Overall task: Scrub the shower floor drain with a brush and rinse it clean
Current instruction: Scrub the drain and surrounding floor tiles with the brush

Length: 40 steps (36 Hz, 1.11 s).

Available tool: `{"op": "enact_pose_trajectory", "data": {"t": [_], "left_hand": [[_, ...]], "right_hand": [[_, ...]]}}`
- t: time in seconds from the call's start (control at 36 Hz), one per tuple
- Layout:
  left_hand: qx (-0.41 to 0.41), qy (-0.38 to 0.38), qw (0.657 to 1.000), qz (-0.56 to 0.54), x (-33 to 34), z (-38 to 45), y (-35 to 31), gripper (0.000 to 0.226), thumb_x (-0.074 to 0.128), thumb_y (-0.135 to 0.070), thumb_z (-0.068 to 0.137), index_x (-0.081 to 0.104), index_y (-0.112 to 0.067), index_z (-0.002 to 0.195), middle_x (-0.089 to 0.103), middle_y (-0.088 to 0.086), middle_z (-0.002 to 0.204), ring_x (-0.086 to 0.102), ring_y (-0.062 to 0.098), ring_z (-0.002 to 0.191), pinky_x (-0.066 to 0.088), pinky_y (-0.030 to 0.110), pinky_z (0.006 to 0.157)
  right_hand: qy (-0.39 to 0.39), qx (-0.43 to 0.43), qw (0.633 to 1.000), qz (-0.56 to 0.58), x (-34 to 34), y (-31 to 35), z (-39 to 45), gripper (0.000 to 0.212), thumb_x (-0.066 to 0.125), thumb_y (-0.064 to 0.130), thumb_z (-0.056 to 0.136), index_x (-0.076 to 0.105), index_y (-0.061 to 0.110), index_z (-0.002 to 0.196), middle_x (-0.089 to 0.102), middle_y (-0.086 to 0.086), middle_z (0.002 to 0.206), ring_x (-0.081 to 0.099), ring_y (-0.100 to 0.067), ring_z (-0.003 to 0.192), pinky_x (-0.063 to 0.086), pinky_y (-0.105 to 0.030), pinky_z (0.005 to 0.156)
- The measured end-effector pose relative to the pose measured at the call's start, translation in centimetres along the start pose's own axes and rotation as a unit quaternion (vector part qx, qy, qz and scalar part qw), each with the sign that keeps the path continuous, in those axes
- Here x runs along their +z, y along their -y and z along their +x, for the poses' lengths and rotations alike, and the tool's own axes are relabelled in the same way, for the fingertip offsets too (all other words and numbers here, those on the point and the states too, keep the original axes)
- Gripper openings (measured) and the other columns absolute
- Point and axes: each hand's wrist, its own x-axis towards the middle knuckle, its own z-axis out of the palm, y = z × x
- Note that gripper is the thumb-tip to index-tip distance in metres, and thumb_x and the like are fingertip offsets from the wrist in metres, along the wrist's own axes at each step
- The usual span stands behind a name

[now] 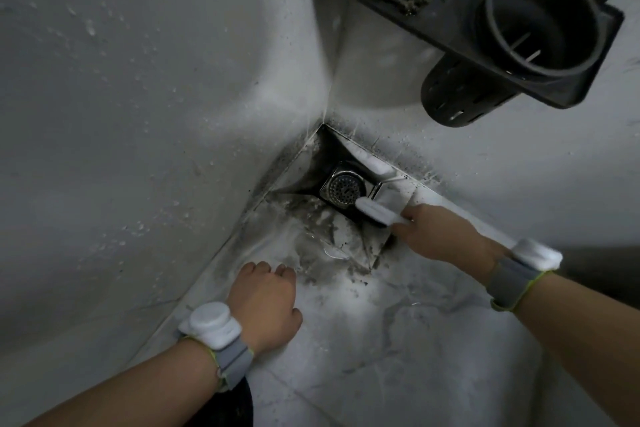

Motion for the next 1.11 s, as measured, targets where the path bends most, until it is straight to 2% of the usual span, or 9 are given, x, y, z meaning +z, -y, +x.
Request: {"op": "enact_pose_trajectory", "data": {"t": [0.06, 0.11, 0.25, 0.28, 0.53, 0.64, 0.81, 0.94, 1.11], "left_hand": [[0.001, -0.005, 1.000, 0.000, 0.2, 0.0, 0.0, 0.055, 0.045, -0.045, 0.083, 0.052, -0.011, 0.127, 0.063, 0.009, 0.110, 0.055, 0.030, 0.103, 0.039, 0.039, 0.094], [0.001, -0.008, 1.000, -0.001, 0.2, 0.0, 0.0, 0.054, 0.045, -0.046, 0.083, 0.053, -0.012, 0.124, 0.063, 0.008, 0.107, 0.056, 0.029, 0.102, 0.039, 0.039, 0.093], [0.002, -0.008, 1.000, 0.001, 0.2, 0.1, 0.1, 0.053, 0.045, -0.045, 0.082, 0.054, -0.013, 0.122, 0.063, 0.007, 0.106, 0.056, 0.029, 0.101, 0.039, 0.039, 0.092], [0.002, -0.008, 1.000, 0.001, 0.2, 0.1, 0.1, 0.053, 0.045, -0.045, 0.081, 0.054, -0.012, 0.123, 0.063, 0.008, 0.106, 0.056, 0.029, 0.100, 0.039, 0.039, 0.092], [0.001, 0.007, 1.000, 0.003, -0.3, 0.0, 0.0, 0.050, 0.045, -0.045, 0.084, 0.053, -0.014, 0.121, 0.062, 0.007, 0.108, 0.055, 0.028, 0.102, 0.038, 0.039, 0.094], [-0.001, 0.007, 1.000, 0.003, -0.2, 0.0, 0.0, 0.053, 0.045, -0.045, 0.084, 0.051, -0.013, 0.125, 0.062, 0.007, 0.109, 0.055, 0.028, 0.102, 0.038, 0.039, 0.094], [-0.002, 0.011, 1.000, 0.006, -0.1, -0.1, -0.2, 0.053, 0.045, -0.045, 0.084, 0.051, -0.013, 0.125, 0.062, 0.007, 0.110, 0.054, 0.028, 0.104, 0.037, 0.040, 0.095], [-0.007, 0.013, 1.000, 0.001, -0.3, 0.0, -0.2, 0.059, 0.046, -0.045, 0.084, 0.049, -0.011, 0.133, 0.062, 0.008, 0.115, 0.054, 0.029, 0.107, 0.037, 0.039, 0.097], [-0.009, 0.017, 1.000, 0.007, -0.4, -0.2, -0.4, 0.058, 0.045, -0.045, 0.086, 0.047, -0.011, 0.133, 0.061, 0.009, 0.117, 0.053, 0.029, 0.109, 0.036, 0.039, 0.098]], "right_hand": [[0.024, -0.012, 1.000, 0.010, 0.0, 0.2, 0.0, 0.035, 0.048, 0.055, 0.091, 0.067, 0.026, 0.099, 0.069, 0.000, 0.091, 0.064, -0.022, 0.084, 0.056, -0.036, 0.079], [0.013, -0.013, 1.000, 0.012, -0.2, -0.1, 0.4, 0.036, 0.048, 0.056, 0.092, 0.067, 0.025, 0.098, 0.069, -0.001, 0.093, 0.064, -0.023, 0.087, 0.055, -0.036, 0.079], [-0.113, 0.022, 0.993, 0.014, 0.3, -1.8, 0.9, 0.038, 0.044, 0.049, 0.097, 0.060, 0.017, 0.110, 0.069, -0.015, 0.100, 0.065, -0.037, 0.093, 0.054, -0.040, 0.074], [-0.118, 0.025, 0.993, 0.017, 0.5, -2.0, 0.8, 0.039, 0.044, 0.048, 0.097, 0.059, 0.016, 0.113, 0.069, -0.016, 0.101, 0.065, -0.038, 0.094, 0.055, -0.042, 0.075], [-0.054, -0.032, 0.997, 0.036, 3.9, -1.4, -2.0, 0.038, 0.043, 0.054, 0.095, 0.056, 0.029, 0.121, 0.068, -0.002, 0.104, 0.064, -0.027, 0.097, 0.051, -0.034, 0.075], [-0.070, -0.029, 0.997, 0.013, 3.4, -1.7, -1.1, 0.041, 0.042, 0.056, 0.094, 0.058, 0.029, 0.121, 0.069, -0.004, 0.106, 0.065, -0.029, 0.098, 0.053, -0.035, 0.077], [-0.137, 0.030, 0.990, 0.011, 1.2, -2.0, 1.5, 0.040, 0.045, 0.047, 0.095, 0.061, 0.020, 0.121, 0.070, -0.013, 0.107, 0.065, -0.037, 0.098, 0.053, -0.038, 0.076], [-0.065, -0.034, 0.997, -0.007, 3.1, -1.2, -0.3, 0.036, 0.043, 0.053, 0.093, 0.061, 0.026, 0.110, 0.068, -0.002, 0.092, 0.065, -0.027, 0.085, 0.054, -0.033, 0.072], [-0.100, 0.041, 0.994, 0.012, 1.2, -2.3, 2.0, 0.041, 0.043, 0.050, 0.096, 0.061, 0.021, 0.118, 0.070, -0.012, 0.108, 0.065, -0.036, 0.097, 0.054, -0.037, 0.079]]}}
